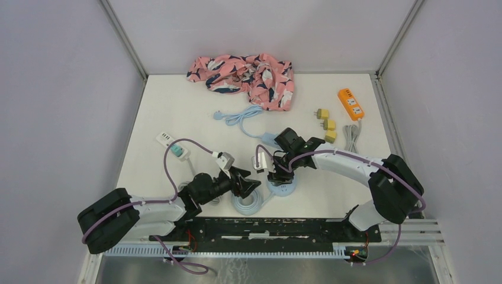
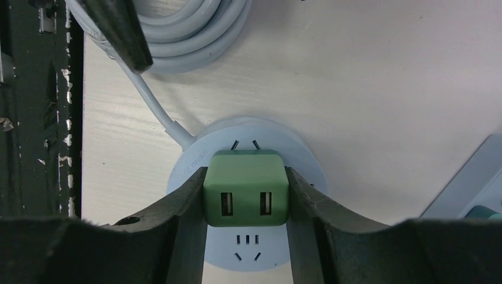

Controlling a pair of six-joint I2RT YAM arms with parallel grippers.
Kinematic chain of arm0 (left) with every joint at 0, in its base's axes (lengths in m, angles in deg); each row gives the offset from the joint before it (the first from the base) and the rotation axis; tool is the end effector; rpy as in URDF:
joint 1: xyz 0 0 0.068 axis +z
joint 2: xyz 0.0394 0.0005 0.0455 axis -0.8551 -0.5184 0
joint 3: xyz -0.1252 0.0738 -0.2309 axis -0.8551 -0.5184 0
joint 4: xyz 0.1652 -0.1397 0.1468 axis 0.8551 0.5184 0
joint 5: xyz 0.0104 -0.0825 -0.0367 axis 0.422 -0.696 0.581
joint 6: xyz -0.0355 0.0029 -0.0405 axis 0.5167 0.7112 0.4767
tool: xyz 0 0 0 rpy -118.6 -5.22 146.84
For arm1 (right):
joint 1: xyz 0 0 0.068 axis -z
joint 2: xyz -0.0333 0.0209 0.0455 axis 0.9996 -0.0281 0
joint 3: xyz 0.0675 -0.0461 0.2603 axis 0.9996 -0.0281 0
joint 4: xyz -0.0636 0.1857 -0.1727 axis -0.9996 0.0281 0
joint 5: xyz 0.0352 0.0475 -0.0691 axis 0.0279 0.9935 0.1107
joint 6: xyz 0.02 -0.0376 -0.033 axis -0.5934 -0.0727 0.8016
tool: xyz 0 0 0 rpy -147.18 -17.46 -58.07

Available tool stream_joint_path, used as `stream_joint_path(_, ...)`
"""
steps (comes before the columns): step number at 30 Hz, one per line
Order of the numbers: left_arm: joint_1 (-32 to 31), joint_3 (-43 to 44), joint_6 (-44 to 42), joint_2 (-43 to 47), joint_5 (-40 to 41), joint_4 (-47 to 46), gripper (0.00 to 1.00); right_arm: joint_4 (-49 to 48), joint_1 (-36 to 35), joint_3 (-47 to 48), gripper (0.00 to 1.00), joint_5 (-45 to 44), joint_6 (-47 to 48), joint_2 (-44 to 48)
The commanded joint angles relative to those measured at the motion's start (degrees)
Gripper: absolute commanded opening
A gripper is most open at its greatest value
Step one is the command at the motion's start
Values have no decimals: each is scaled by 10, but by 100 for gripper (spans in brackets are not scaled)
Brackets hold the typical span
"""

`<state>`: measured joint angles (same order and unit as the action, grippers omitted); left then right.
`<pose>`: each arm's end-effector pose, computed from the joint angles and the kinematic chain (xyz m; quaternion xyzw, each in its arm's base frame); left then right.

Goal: Pull the plug off the socket
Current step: Remove the plug from the socket.

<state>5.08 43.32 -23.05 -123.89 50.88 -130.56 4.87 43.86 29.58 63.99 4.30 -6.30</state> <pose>0.1093 -0.1521 0.1616 0.2052 0.7050 -0.4431 0.5144 0.1922 0.2124 0.1953 -0.7048 0.6364 0.2332 0.2093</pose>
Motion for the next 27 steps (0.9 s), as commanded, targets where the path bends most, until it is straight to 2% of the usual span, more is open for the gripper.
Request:
stream_joint_path(1, 8, 24, 55, -12, 7, -33, 75, 15, 21, 30, 3, 75, 14, 44)
stream_joint_path(7, 28, 45, 124, -35, 6, -33, 85, 21, 45, 10, 0, 144, 50, 81)
stream_joint_path(24, 64, 61, 272, -98, -19, -70, 91, 52, 69, 10, 0, 177, 93, 86)
stream_joint_path(27, 70, 60, 287, -116, -34, -89, 92, 71, 72, 7, 0, 192, 138, 86)
